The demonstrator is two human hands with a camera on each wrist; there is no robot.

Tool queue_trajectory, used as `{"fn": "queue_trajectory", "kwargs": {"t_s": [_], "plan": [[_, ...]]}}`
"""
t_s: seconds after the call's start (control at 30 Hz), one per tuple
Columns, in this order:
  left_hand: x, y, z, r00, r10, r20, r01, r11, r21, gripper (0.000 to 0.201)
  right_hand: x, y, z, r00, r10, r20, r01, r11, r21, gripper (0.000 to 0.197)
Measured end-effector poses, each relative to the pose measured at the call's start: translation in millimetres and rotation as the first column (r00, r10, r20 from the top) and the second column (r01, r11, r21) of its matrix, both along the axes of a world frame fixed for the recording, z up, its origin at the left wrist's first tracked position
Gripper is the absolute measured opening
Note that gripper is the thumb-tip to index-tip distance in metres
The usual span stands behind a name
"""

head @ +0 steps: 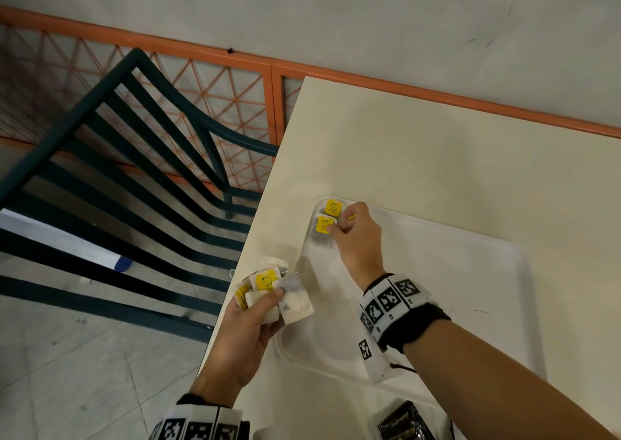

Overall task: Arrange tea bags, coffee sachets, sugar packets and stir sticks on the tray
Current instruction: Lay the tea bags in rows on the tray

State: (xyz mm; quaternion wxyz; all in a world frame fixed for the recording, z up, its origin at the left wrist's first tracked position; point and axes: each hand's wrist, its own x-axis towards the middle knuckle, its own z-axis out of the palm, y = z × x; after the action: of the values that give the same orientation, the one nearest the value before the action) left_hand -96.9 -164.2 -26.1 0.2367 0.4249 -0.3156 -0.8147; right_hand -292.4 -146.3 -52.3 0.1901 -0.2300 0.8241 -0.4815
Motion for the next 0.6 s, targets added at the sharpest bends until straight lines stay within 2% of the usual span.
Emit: {"fn": "queue_trajectory", "kwargs": {"t_s": [0.1,0.17,0.23,0.33,0.37,0.43,0.5,0.6], "plan": [[-5.4,1.7,1.1,1.0,0.021,0.015,-0.021,1.0,-0.011,0.024,3.7,3.6,8.4,0.999,0.029,-0.016,-0.029,1.0,-0.011,0.019],[-8.8,1.8,2.3,0.999,0.03,0.019,-0.03,0.999,-0.014,0.025,10.0,8.1,16.5,0.993,0.115,0.002,-0.115,0.993,0.034,0.013],[-12.1,1.8,3.4,0.999,0.044,0.032,-0.043,0.999,-0.021,0.026,16.6,14.6,23.9,0.97,0.229,0.085,-0.237,0.967,0.094,0.019],[-15.2,1.1,3.1,0.996,0.075,0.055,-0.074,0.997,-0.033,0.027,27.0,28.3,36.6,0.857,0.334,0.392,-0.389,0.919,0.066,0.032],[-16.2,1.1,2.9,0.995,0.076,0.057,-0.073,0.996,-0.041,0.026,30.1,33.8,39.3,0.809,0.367,0.46,-0.431,0.901,0.039,0.031],[-17.3,1.9,3.1,0.996,0.058,0.066,-0.054,0.996,-0.07,0.023,35.4,44.2,39.1,0.743,0.439,0.504,-0.501,0.865,-0.016,0.02],[-17.6,3.5,3.7,0.997,0.038,0.074,-0.031,0.995,-0.094,0.022,38.7,52.0,35.9,0.75,0.468,0.468,-0.512,0.858,-0.038,0.015],[-18.0,5.9,4.4,0.996,0.045,0.073,-0.039,0.996,-0.079,0.02,36.9,59.5,34.0,0.811,0.41,0.418,-0.43,0.901,-0.049,0.014]]}}
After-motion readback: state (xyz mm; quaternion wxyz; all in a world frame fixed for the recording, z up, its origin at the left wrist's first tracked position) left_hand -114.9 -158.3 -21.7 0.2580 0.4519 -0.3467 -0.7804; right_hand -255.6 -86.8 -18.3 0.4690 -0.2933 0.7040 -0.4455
